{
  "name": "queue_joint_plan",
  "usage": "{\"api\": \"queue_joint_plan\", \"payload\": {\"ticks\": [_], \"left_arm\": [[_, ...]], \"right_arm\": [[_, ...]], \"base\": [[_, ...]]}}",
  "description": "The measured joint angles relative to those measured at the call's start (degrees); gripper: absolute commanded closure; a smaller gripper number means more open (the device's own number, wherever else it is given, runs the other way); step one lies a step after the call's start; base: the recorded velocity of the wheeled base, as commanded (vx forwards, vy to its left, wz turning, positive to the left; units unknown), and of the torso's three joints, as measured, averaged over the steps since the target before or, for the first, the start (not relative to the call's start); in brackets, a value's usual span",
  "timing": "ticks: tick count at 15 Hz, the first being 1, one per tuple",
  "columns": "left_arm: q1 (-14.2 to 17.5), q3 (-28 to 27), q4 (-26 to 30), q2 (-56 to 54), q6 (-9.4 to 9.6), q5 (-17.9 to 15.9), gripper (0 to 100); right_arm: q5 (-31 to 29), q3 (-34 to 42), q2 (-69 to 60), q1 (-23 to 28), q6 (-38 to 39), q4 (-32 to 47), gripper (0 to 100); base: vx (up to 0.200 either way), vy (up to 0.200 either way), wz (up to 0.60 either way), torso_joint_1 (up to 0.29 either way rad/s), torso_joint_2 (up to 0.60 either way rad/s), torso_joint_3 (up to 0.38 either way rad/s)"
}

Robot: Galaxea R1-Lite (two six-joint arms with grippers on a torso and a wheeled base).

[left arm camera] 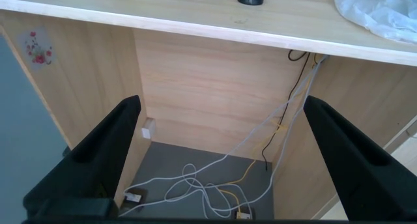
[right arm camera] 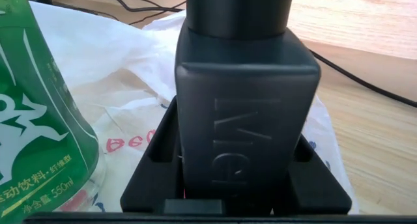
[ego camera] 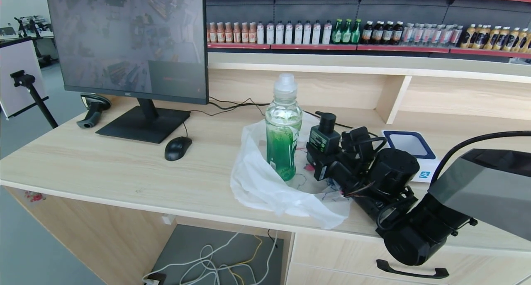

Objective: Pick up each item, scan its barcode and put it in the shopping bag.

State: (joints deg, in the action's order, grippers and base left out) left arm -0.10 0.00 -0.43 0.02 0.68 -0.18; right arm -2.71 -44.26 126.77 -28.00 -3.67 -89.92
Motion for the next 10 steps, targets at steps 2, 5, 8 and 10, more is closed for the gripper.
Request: {"api": "queue_joint_plan", "payload": {"ticks": [2,5,8,10], "left_arm": [[0.0,0.0,0.0,0.0,0.02,0.0,0],[0.0,0.0,0.0,0.0,-0.02,0.0,0],[0.0,0.0,0.1,0.0,0.00,0.0,0],[0.0,0.0,0.1,0.0,0.02,0.0,0]], "right_arm": [[0.0,0.2,0.0,0.0,0.0,0.0,100],[0.0,-0.7,0.7,0.0,-0.1,0.2,0],[-0.1,-1.0,1.3,0.0,-0.1,0.1,0],[-0.1,-0.3,1.1,0.0,-0.1,0.0,0]], "base": [[0.000,0.000,0.00,0.000,0.00,0.000],[0.000,0.000,0.00,0.000,0.00,0.000],[0.000,0.000,0.00,0.000,0.00,0.000],[0.000,0.000,0.00,0.000,0.00,0.000]]}}
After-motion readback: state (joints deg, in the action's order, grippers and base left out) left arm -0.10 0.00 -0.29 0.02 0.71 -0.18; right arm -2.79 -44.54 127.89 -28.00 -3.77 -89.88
